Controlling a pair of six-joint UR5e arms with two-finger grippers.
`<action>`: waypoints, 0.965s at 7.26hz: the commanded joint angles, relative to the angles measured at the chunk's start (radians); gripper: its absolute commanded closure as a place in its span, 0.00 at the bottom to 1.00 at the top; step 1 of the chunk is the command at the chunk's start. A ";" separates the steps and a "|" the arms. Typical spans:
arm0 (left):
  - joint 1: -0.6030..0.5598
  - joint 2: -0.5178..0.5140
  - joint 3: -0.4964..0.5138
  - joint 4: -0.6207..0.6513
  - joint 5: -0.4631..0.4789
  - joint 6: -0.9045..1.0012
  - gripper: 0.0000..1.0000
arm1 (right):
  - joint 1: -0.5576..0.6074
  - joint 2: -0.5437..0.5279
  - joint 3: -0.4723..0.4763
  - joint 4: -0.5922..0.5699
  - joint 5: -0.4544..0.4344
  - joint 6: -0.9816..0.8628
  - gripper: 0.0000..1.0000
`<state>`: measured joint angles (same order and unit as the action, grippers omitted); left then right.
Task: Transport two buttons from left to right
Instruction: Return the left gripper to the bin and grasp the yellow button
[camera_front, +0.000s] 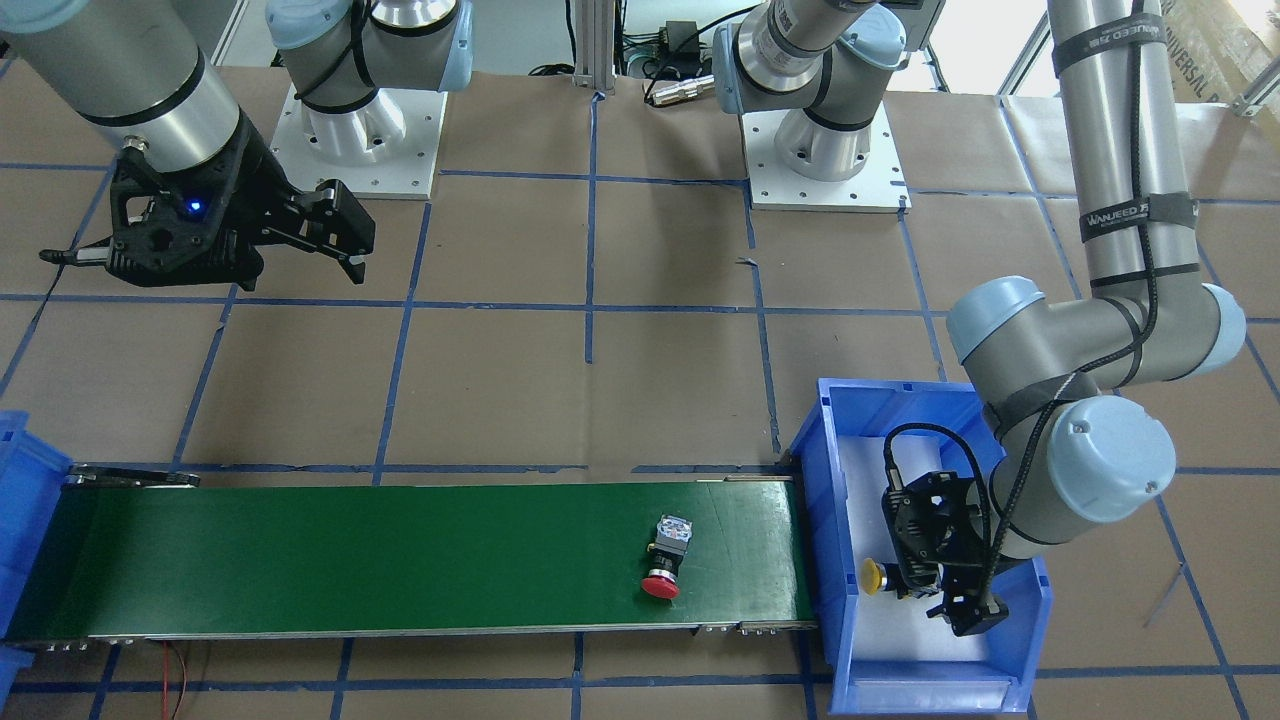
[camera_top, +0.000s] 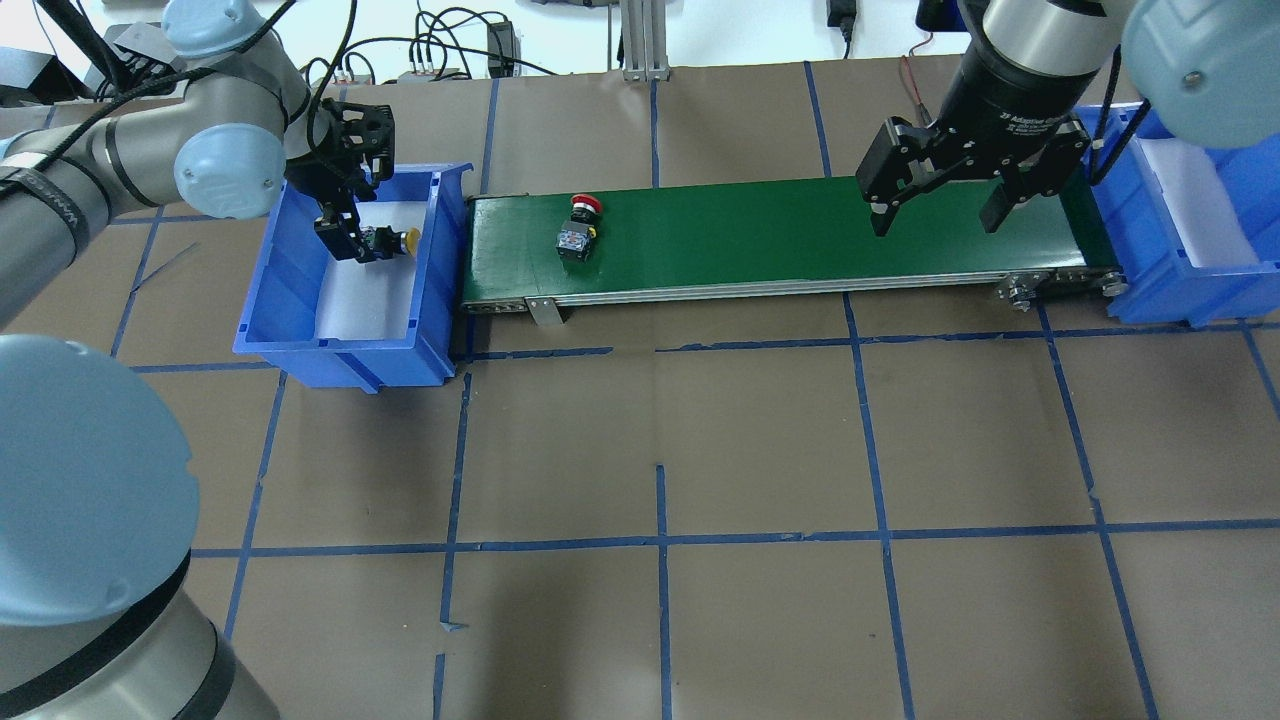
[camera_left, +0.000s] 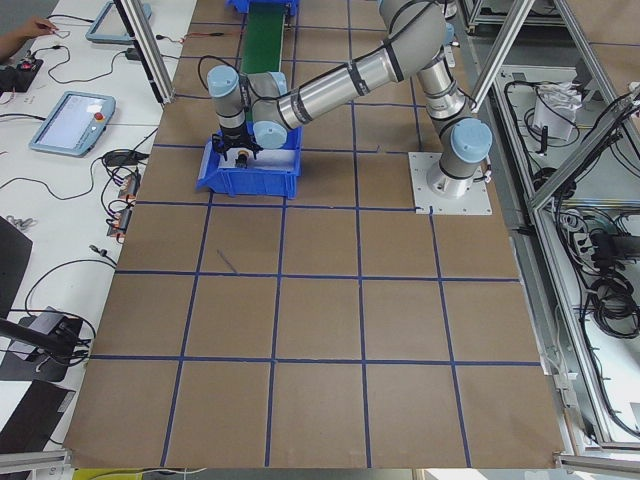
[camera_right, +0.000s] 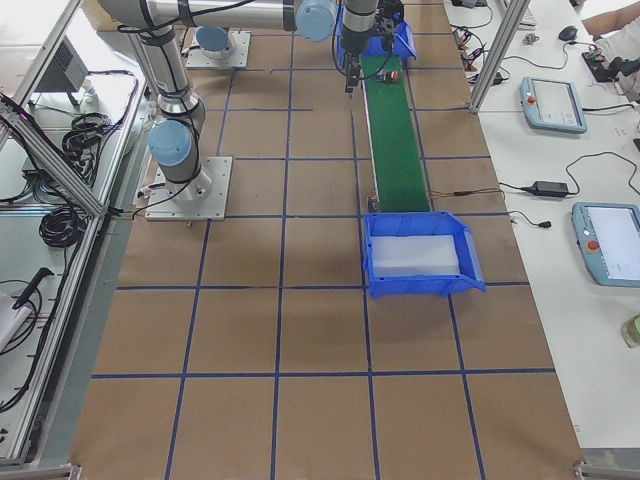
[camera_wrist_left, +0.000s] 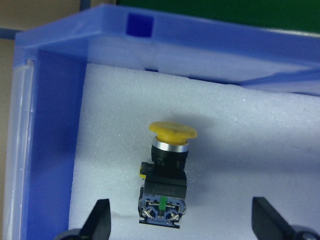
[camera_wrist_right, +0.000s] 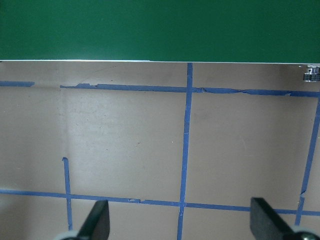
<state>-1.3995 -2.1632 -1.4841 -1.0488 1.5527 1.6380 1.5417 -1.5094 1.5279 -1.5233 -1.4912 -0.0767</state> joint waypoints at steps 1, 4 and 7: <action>-0.004 -0.041 -0.010 0.038 0.003 0.006 0.14 | 0.000 0.000 -0.002 0.000 -0.001 0.000 0.00; 0.004 -0.020 0.018 0.023 0.007 -0.089 0.66 | 0.000 0.000 -0.003 -0.002 -0.001 -0.002 0.00; 0.022 0.092 0.021 -0.014 0.007 -0.624 0.70 | 0.002 -0.003 -0.002 -0.002 -0.004 -0.002 0.00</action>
<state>-1.3794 -2.1060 -1.4650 -1.0435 1.5606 1.2113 1.5419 -1.5101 1.5252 -1.5248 -1.4939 -0.0788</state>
